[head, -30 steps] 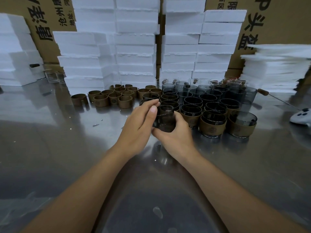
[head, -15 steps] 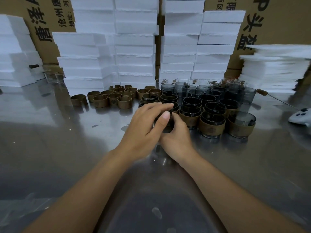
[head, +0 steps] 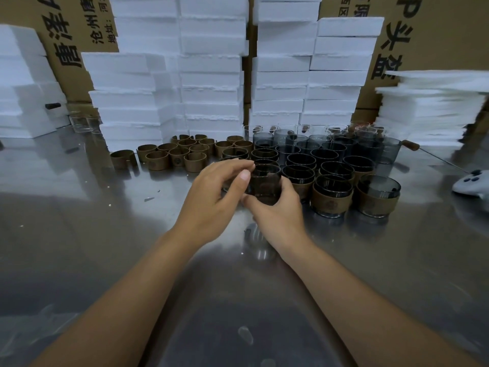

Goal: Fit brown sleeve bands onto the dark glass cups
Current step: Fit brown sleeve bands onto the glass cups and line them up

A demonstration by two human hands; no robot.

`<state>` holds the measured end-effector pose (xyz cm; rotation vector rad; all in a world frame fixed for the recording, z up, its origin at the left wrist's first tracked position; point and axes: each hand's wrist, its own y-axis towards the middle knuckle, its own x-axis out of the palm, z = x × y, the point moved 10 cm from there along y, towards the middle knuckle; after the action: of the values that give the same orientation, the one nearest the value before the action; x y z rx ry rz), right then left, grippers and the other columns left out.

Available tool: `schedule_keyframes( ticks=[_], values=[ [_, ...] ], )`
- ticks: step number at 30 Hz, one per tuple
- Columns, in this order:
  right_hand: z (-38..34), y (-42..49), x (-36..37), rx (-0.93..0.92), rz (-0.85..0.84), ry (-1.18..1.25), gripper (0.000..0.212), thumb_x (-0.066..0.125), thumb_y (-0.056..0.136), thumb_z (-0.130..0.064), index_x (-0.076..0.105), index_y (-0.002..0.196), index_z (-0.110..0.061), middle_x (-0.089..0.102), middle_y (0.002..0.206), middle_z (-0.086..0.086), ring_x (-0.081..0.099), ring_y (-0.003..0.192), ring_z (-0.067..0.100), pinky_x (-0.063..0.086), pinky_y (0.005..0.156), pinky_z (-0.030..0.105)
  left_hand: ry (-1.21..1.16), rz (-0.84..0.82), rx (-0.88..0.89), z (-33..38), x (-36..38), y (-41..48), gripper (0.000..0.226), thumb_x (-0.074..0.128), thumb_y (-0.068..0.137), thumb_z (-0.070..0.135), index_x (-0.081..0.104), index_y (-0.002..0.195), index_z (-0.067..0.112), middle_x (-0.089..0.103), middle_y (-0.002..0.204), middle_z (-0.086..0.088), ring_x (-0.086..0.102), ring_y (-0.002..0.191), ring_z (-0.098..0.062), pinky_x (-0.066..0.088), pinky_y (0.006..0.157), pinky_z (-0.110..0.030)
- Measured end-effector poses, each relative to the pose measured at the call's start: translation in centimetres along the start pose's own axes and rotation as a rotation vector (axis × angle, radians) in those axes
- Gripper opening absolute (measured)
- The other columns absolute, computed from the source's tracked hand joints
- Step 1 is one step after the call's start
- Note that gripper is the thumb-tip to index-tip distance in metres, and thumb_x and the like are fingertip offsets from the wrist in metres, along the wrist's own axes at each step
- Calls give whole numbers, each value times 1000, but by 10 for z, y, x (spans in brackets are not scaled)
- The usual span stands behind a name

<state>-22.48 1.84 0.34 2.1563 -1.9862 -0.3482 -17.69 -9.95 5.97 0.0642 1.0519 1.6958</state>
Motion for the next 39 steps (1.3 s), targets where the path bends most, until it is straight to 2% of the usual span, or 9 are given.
schedule_keyframes(
  ticks=[3,7,12,17,21,24,27,31,39],
  values=[
    [-2,-2,1,-20,-5,16,31,78,75,-22,59,99,-26,68,83,-12,64,74,-5,49,64,12,-118,-63,-154,-14,10,-2,56,53,87,54,49,134,24,53,133,15,43,116,19,32,93,-2],
    [-5,-3,4,-58,-22,12,35,77,75,-18,58,103,-26,67,88,-14,62,77,-13,44,61,4,-384,-86,-384,-32,23,-6,88,67,61,46,38,140,21,50,129,14,50,106,12,41,78,0],
    [-7,-2,9,-97,-61,24,52,78,72,-9,56,117,-23,65,98,-16,61,85,-15,44,66,3,-462,-69,-371,-29,25,-5,46,76,73,10,57,114,18,67,105,8,63,90,10,46,75,-6],
    [-7,-4,19,-66,-140,78,77,73,77,-2,34,142,-20,59,119,-15,60,108,-4,48,91,18,-464,24,-372,-32,14,-2,42,77,74,8,61,111,19,69,101,8,65,91,4,49,76,-10],
    [0,-2,10,92,-60,264,64,60,85,3,36,140,-20,59,113,-12,63,97,-4,53,77,15,-472,95,-357,-34,5,-1,41,78,73,8,60,105,26,69,98,12,64,87,8,46,70,-6],
    [15,-1,-1,288,55,474,37,56,91,-5,52,125,-17,70,95,-1,68,93,12,52,85,27,-414,95,-343,-35,2,-1,46,81,71,12,59,108,30,67,102,14,62,92,10,45,72,-5],
    [23,-3,-1,397,103,616,14,49,97,-9,61,103,-7,72,91,5,68,80,13,53,85,29,-407,58,-331,-32,8,-1,53,82,69,8,57,112,27,66,106,13,62,96,8,47,78,-8],
    [25,-6,3,458,84,745,22,48,97,-11,65,84,-4,71,75,6,68,71,18,56,70,30,-404,15,-296,-23,23,-6,60,81,68,0,56,118,21,66,111,7,63,104,-2,49,89,-15],
    [20,-8,23,520,-92,845,42,38,98,-31,59,124,-4,63,115,14,60,105,25,53,73,32,-475,-4,-253,-14,31,-9,58,78,70,-3,55,117,23,67,108,12,62,104,4,45,86,-9]
  ],
)
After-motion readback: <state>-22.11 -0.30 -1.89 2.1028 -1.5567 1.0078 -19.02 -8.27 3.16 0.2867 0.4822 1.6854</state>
